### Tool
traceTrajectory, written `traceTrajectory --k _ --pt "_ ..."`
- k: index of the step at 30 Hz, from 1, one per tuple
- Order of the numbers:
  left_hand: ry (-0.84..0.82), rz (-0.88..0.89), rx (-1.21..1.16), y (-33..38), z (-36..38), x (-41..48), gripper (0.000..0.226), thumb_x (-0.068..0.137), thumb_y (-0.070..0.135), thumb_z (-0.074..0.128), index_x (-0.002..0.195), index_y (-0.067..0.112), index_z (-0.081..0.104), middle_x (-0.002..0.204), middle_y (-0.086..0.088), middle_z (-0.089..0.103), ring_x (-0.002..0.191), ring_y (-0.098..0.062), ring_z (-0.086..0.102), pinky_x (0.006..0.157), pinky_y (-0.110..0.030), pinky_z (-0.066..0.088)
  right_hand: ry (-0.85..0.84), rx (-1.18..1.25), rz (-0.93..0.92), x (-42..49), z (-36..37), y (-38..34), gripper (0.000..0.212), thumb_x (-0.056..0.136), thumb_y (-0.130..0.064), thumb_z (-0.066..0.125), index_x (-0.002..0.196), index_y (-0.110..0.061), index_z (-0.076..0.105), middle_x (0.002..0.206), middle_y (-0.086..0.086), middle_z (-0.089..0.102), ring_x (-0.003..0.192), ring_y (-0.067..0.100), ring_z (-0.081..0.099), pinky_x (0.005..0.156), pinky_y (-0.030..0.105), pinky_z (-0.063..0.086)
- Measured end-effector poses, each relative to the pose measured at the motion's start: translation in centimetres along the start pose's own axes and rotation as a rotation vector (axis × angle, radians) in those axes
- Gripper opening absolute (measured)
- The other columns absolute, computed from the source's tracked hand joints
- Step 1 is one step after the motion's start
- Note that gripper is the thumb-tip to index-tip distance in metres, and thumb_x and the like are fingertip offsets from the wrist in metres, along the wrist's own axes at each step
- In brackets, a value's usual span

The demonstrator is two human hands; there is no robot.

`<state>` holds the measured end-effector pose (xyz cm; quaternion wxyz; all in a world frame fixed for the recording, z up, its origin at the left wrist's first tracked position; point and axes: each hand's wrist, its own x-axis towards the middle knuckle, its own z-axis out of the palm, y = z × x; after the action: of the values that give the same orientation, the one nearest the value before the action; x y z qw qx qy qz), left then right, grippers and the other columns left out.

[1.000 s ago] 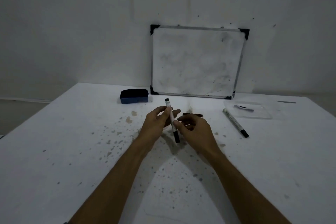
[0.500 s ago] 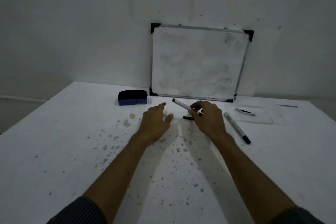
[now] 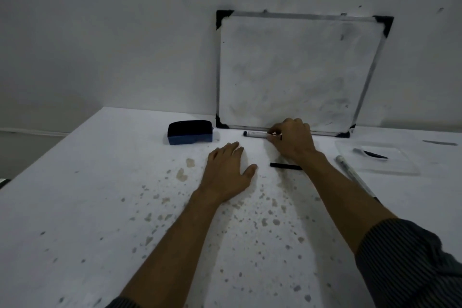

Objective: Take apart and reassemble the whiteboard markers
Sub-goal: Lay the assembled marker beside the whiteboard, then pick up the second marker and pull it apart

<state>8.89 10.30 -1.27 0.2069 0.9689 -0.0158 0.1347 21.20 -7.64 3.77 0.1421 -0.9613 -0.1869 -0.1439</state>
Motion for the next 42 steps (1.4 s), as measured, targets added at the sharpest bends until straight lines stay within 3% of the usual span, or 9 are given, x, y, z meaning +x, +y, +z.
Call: traceTrajectory --k 5,10,14,20,25,30,35,39,42 --pt "0.007 -0.001 -0.041 0.3 -0.3 -0.3 0.072 0.104 0.053 0.049 0.159 0.010 0.035 0.169 -0.007 0.032 0.155 -0.023 0.026 0.125 -0.036 0.009 0.043 0.093 0.051 -2.0 -1.4 0.4 0.032 0.095 -0.038 0.070 0.121 -0.021 0.075 0.112 0.013 0.070 0.110 0.038 0.059 0.092 0.042 0.042" --pt "0.087 0.061 -0.085 1.5 -0.8 -1.1 0.053 0.103 0.041 0.056 0.147 0.011 0.052 0.148 -0.008 0.058 0.135 -0.027 0.052 0.115 -0.036 0.029 0.042 0.252 0.100 -7.0 -3.6 1.1 0.018 0.094 -0.025 0.067 0.104 -0.020 0.081 0.104 0.002 0.079 0.100 0.024 0.070 0.088 0.037 0.052" --pt "0.035 0.072 -0.071 3.0 -0.3 -2.5 0.061 0.101 0.048 0.058 0.149 0.012 0.049 0.152 -0.007 0.054 0.139 -0.027 0.048 0.117 -0.039 0.029 0.020 0.297 0.106 -11.2 -5.0 1.5 0.020 0.096 -0.019 0.064 0.110 -0.019 0.078 0.105 0.002 0.077 0.101 0.021 0.069 0.082 0.030 0.048" --pt "0.083 0.072 -0.012 6.9 0.9 -4.5 0.051 0.097 0.046 0.062 0.125 0.004 0.060 0.126 -0.015 0.058 0.117 -0.031 0.055 0.100 -0.039 0.042 0.297 -0.151 0.425 -17.5 -6.4 3.1 0.032 0.090 -0.030 0.069 0.118 -0.014 0.070 0.114 0.013 0.067 0.108 0.033 0.059 0.089 0.043 0.043" --pt "0.099 0.103 0.030 10.6 2.6 -6.5 0.051 0.101 0.045 0.055 0.123 -0.001 0.058 0.124 -0.019 0.053 0.113 -0.032 0.054 0.101 -0.038 0.044 0.188 -0.206 0.646 -19.8 -6.7 5.0 0.035 0.097 -0.037 0.059 0.114 -0.007 0.066 0.116 0.014 0.062 0.109 0.033 0.058 0.087 0.041 0.044" --pt "0.071 0.078 -0.166 10.4 1.7 -6.7 0.046 0.101 0.040 0.061 0.126 0.003 0.059 0.129 -0.014 0.054 0.118 -0.028 0.055 0.103 -0.039 0.046 0.211 0.200 0.597 -19.6 -6.3 4.4 0.029 0.102 -0.030 0.058 0.113 -0.006 0.070 0.112 0.015 0.068 0.098 0.030 0.065 0.083 0.038 0.052" --pt "0.074 -0.080 -0.681 10.4 -0.2 -6.4 0.038 0.106 0.046 0.052 0.134 0.022 0.064 0.128 0.001 0.070 0.114 -0.014 0.066 0.098 -0.036 0.058 0.169 0.779 0.435 -19.2 -7.0 0.7 0.030 0.100 -0.038 0.063 0.118 -0.017 0.072 0.100 -0.007 0.072 0.081 -0.001 0.064 0.069 0.017 0.048" --pt "0.166 -0.136 -1.123 9.0 -1.9 -5.6 0.036 0.111 0.041 0.040 0.135 0.024 0.061 0.116 -0.005 0.075 0.088 -0.017 0.076 0.078 -0.032 0.064 0.047 0.798 0.227 -19.1 -7.3 -1.1 0.021 0.102 -0.038 0.060 0.111 -0.024 0.072 0.088 -0.011 0.072 0.073 -0.001 0.068 0.060 0.011 0.046" --pt "0.232 -0.081 -1.080 7.6 -2.3 -5.4 0.030 0.111 0.033 0.045 0.122 0.016 0.068 0.088 -0.001 0.070 0.069 -0.017 0.067 0.070 -0.037 0.060 0.006 0.764 0.165 -19.3 -6.9 -0.8 0.020 0.104 -0.035 0.056 0.108 -0.023 0.072 0.075 -0.008 0.070 0.058 -0.007 0.062 0.053 0.010 0.045"
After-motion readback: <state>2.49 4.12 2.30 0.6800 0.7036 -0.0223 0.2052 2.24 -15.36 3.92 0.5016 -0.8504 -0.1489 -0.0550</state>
